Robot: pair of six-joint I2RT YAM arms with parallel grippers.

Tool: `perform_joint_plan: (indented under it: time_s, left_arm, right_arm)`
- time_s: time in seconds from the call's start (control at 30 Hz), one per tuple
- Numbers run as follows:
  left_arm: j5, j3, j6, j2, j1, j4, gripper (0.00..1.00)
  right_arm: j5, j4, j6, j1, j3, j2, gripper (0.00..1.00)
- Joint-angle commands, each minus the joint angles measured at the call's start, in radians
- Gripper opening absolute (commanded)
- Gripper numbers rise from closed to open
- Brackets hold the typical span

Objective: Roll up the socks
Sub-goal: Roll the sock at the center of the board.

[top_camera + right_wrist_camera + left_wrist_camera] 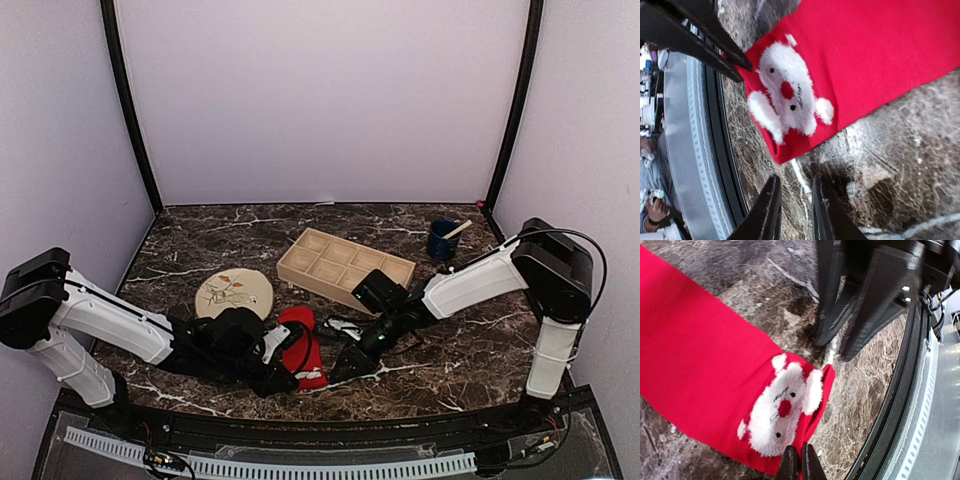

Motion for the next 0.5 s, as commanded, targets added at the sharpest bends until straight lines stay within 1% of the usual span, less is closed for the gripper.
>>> perform_joint_plan:
  time_s: [0.0,0.2,0.23,0.33,0.47]
  left_arm:
    - [0.070,0.000,-0.059,0.000,0.040,0.001,0.00]
    - [0.164,0.016,-0.105,0.038,0.090,0.005,0.00]
    - [0.219,0.043,-0.111,0.072,0.103,-0.019,0.00]
    - [0.256,0.064,-0.118,0.086,0.115,-0.045,0.00]
    - [0.308,0.079,-0.131,0.100,0.138,-0.066,0.00]
  right_arm:
    - [0.096,0.134,0.036,-0.007,-0.064,-0.092,0.21]
    - [0.312,0.173,0.006,0.032,-0.145,-0.193,0.20]
    - [0.490,0.175,-0.044,0.098,-0.172,-0.242,0.19]
    - [0.642,0.182,-0.090,0.166,-0.190,-0.269,0.19]
    - [0.798,0.200,-0.151,0.253,-0.199,-0.282,0.19]
